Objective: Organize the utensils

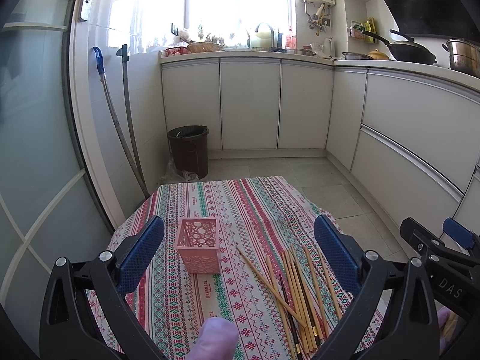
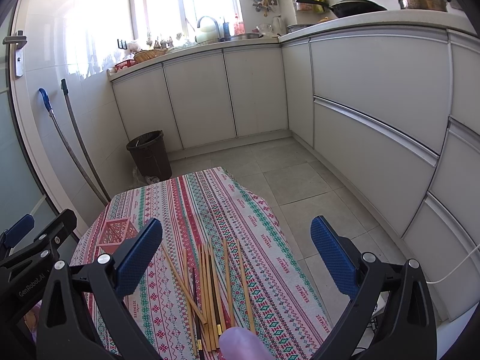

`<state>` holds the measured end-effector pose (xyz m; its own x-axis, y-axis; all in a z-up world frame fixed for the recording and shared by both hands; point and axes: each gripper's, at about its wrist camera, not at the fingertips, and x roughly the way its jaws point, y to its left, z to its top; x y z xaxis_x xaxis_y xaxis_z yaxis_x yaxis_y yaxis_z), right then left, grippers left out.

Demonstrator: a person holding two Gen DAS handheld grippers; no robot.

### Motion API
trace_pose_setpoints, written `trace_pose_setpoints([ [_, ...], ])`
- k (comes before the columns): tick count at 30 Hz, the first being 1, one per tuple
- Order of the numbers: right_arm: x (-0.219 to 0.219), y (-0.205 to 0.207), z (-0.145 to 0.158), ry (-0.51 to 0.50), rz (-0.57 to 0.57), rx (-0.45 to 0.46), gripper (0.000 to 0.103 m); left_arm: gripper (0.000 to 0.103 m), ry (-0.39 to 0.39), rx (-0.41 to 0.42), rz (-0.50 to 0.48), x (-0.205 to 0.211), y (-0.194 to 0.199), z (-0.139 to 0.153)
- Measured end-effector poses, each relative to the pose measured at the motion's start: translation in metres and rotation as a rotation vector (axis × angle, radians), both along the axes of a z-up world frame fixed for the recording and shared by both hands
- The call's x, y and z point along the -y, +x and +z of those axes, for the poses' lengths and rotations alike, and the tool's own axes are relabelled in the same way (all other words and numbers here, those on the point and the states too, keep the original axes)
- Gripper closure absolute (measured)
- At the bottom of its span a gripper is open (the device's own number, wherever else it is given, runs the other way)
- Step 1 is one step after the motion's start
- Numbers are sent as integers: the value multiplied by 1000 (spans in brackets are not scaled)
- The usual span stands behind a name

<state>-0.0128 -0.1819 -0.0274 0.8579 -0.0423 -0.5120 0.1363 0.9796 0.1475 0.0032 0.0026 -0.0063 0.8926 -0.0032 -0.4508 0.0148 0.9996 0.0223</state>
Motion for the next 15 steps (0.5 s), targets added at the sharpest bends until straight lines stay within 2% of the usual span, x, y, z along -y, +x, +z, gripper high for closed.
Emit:
trace_pose_setpoints([
  [15,1,-1,0,8,-14,0,6,7,-9,-22,3,-3,4,-4],
])
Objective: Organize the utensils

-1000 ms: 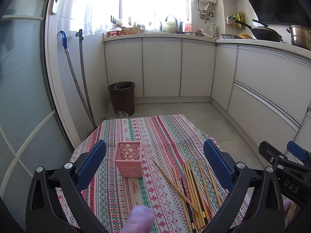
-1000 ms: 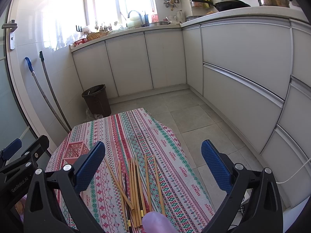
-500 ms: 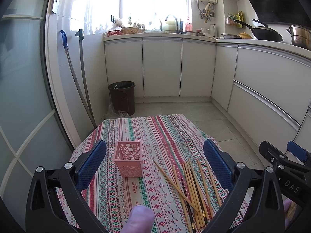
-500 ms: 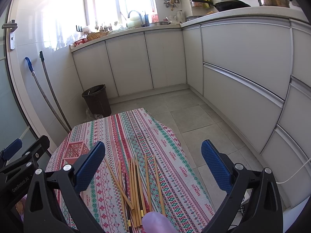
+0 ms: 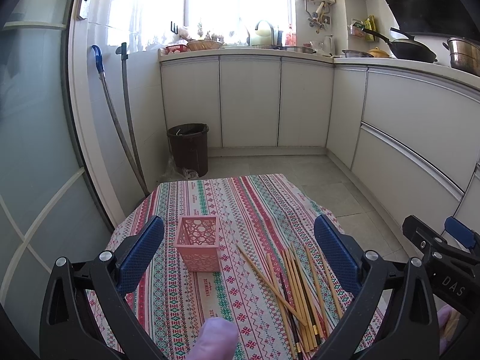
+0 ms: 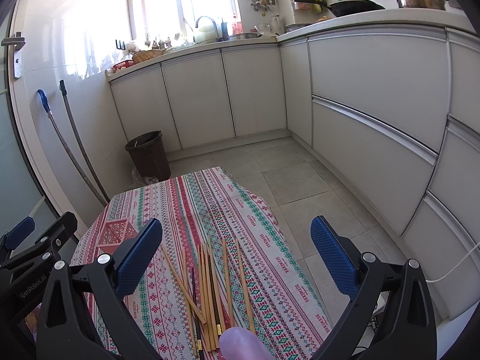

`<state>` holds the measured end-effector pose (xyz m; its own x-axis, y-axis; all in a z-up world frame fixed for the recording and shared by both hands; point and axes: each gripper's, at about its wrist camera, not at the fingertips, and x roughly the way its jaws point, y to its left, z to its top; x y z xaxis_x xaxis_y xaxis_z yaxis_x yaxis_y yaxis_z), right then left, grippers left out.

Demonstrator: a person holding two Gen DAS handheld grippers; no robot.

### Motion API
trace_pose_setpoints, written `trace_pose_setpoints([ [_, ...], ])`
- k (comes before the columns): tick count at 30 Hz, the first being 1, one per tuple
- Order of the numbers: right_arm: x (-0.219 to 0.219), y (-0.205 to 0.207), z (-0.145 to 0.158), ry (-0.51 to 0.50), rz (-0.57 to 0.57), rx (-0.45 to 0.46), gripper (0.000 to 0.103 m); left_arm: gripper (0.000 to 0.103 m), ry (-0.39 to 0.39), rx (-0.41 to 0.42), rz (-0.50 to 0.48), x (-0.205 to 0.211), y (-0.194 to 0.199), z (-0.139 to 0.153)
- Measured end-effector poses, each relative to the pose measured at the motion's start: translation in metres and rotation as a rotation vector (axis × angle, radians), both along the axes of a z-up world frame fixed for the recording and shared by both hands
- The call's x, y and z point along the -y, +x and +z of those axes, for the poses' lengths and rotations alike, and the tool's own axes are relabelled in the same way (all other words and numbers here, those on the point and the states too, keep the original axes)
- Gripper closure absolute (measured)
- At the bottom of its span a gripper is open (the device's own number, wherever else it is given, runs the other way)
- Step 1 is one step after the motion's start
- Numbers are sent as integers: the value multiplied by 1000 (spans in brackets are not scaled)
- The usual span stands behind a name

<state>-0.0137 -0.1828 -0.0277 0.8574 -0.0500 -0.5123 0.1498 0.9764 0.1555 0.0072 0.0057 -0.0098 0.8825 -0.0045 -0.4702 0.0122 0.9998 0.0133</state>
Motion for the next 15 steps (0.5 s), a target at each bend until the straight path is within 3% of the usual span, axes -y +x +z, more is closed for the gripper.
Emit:
trace_pose_setpoints([
  [3,11,-1,2,60,-36,-1,6,7,-68,-62,1,-10,9,-4],
  [5,27,2,5,165,-51,-16,7,7,-161,-143,-33,-18,19,-10],
  [8,61,17,-1,476,-24,-98,6,7,-254,-304,-151,-11,35,-24],
  [10,82,35,-13,729,10,-189,6,7,-258,-405,-214,3,45,-38],
  [12,96,52,-20,920,41,-244,6,7,-250,-501,-264,20,57,-53],
  [13,101,59,-18,963,44,-240,6,7,-256,-540,-279,26,64,-60],
  [15,106,66,-9,937,27,-191,6,7,-254,-651,-286,38,84,-81],
])
